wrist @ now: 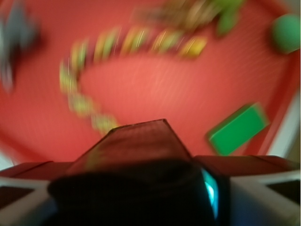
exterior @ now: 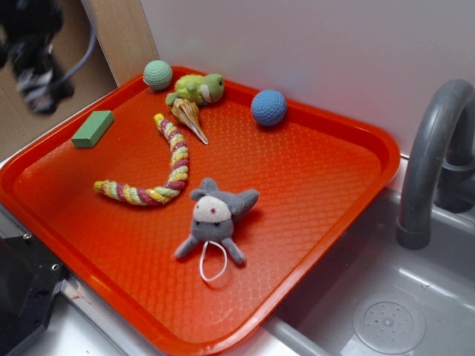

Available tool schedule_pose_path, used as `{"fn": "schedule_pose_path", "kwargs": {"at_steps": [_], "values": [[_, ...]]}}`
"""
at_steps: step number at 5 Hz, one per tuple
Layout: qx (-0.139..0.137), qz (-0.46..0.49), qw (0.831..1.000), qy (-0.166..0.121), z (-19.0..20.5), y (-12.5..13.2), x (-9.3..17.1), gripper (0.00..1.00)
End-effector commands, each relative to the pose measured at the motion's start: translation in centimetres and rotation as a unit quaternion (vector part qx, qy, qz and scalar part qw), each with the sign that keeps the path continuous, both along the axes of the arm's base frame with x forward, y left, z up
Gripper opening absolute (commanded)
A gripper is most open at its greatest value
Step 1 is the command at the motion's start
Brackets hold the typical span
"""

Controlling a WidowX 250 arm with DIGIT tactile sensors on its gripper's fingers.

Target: Grab the black box.

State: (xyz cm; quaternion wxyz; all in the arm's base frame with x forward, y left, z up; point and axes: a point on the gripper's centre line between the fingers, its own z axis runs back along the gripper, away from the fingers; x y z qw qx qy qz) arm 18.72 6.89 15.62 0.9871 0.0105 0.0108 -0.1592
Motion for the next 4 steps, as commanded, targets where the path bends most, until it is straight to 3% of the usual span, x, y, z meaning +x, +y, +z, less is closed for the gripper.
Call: {"fn": "schedule_pose_path", "kwargs": {"at_steps": [1,2,3,4], "values": [[-0.003,0.121,0.991,0.051,10.9,-2.2,-7.1,0.0],[0.015,0.17,0.985,0.026,15.8,-1.0,-9.4,0.0],[0.022,0.161,0.986,0.032,14.8,-2.8,-6.8,0.0],[0.022,0.164,0.985,0.044,9.7,-1.5,-1.7,0.0]]}}
